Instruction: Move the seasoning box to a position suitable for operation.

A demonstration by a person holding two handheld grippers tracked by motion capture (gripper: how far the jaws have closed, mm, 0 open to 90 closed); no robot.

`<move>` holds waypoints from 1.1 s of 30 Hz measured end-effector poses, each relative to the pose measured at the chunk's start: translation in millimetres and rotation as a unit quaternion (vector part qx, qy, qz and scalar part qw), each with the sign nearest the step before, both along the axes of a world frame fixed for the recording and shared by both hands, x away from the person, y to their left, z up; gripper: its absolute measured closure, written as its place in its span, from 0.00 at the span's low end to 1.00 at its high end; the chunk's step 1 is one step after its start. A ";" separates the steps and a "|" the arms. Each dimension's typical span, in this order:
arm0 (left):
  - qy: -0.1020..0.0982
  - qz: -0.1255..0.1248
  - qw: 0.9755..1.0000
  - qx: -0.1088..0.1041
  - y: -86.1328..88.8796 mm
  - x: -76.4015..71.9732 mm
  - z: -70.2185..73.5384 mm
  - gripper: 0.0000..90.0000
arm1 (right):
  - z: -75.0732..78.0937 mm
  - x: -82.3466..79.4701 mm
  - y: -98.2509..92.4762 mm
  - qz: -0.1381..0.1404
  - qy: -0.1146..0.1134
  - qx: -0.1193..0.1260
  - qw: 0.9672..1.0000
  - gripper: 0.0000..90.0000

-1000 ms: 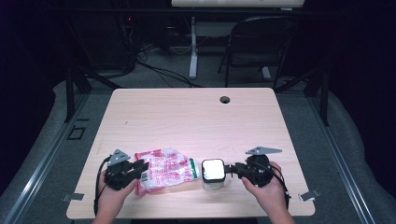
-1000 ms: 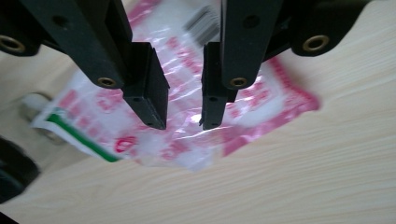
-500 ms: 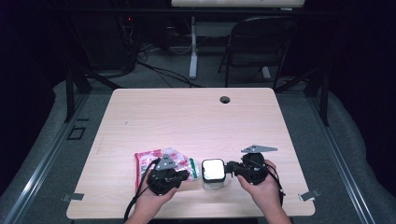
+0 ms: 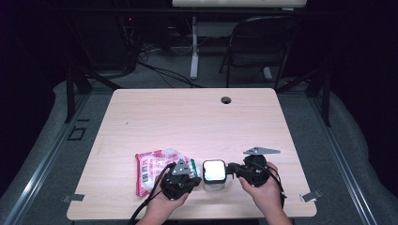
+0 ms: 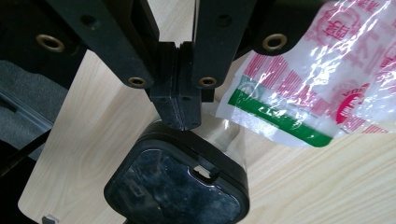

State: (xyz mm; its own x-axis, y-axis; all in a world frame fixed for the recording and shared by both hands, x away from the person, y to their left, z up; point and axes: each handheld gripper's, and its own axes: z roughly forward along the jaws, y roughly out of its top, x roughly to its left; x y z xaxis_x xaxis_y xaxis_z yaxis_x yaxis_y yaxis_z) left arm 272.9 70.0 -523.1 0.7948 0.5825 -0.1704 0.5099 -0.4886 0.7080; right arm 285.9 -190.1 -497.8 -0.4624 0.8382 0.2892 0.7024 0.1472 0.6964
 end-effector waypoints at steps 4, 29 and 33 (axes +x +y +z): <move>-0.002 -0.002 1.000 0.007 -3.8 -1.5 -1.2 1.00 | -0.5 -0.2 -1.1 -0.001 0.005 0.007 1.000 0.96; -0.007 -0.006 1.000 -0.011 -9.2 1.4 17.2 0.97 | 11.9 -8.5 -3.2 0.047 -0.025 0.007 0.999 0.73; -0.008 -0.008 1.000 -0.009 -10.8 2.2 19.7 0.96 | 15.8 -15.0 3.5 0.071 -0.023 -0.007 0.997 0.66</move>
